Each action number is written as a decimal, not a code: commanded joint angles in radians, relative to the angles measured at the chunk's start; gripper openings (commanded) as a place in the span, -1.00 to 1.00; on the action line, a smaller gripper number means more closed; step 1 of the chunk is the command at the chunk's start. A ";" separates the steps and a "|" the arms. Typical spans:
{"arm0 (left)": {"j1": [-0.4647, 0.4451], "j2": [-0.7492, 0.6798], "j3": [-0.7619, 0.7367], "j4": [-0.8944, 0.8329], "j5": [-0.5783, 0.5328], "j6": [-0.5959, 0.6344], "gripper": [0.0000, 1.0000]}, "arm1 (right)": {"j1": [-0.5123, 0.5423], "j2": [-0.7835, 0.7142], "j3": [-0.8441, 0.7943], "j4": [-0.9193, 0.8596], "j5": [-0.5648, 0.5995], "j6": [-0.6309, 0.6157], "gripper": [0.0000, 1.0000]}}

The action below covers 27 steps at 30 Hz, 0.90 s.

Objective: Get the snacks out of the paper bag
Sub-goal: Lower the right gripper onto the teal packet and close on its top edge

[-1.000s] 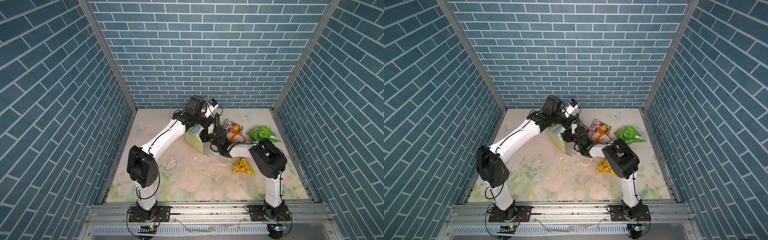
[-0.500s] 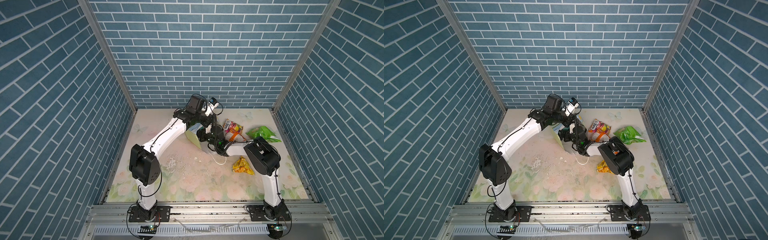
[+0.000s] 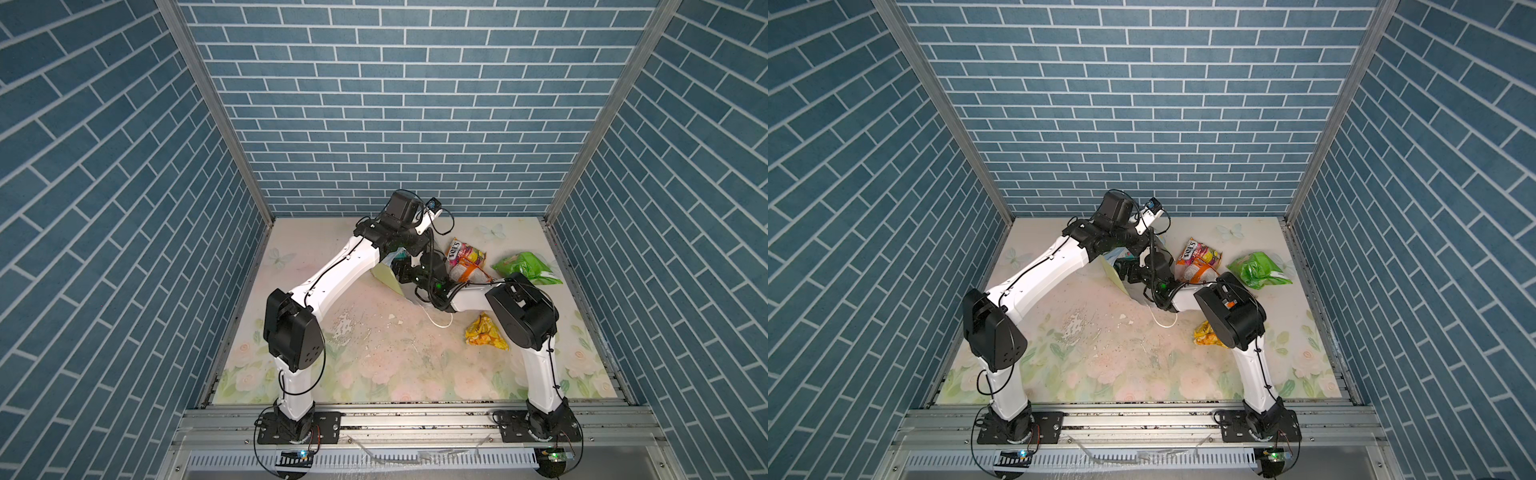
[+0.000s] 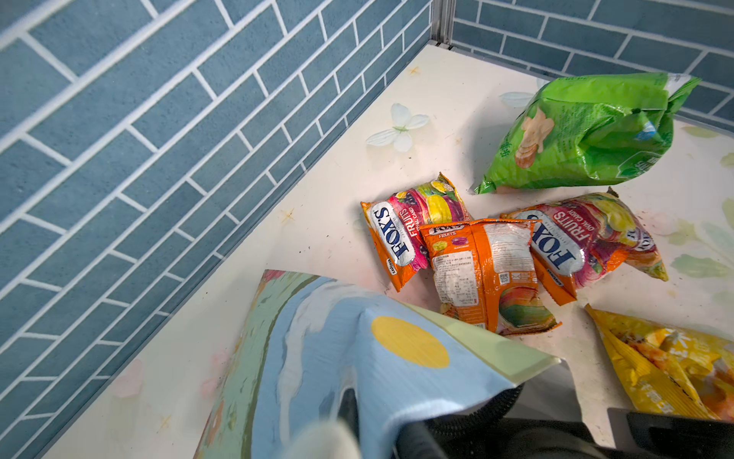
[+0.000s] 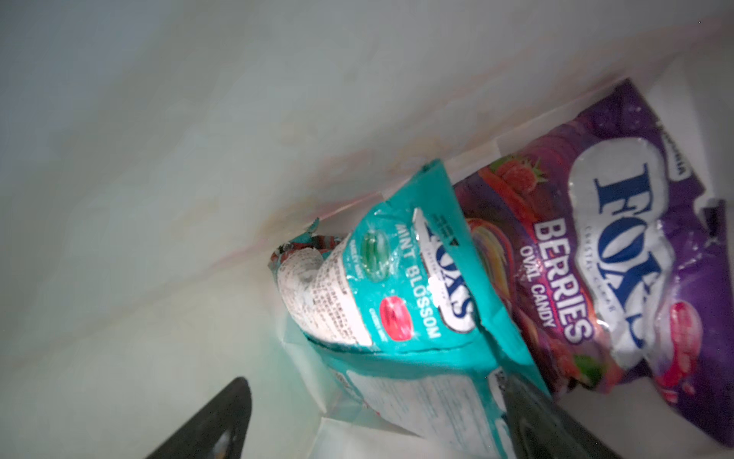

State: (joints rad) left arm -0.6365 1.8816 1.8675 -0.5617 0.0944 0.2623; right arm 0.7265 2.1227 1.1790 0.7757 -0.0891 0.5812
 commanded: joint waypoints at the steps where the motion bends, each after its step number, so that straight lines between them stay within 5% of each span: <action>1: -0.019 -0.019 0.047 0.035 -0.034 0.020 -1.00 | -0.003 -0.004 -0.045 0.065 0.024 0.039 0.96; 12: -0.019 -0.036 0.049 0.062 -0.063 0.006 -1.00 | -0.002 0.011 -0.034 0.010 0.047 0.047 0.92; 27: -0.035 -0.042 0.012 0.096 0.085 -0.030 -1.00 | 0.009 0.150 0.228 -0.227 0.101 0.029 0.98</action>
State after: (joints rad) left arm -0.6498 1.8816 1.8679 -0.5373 0.0738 0.2504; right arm 0.7296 2.2227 1.3537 0.6777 -0.0185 0.5968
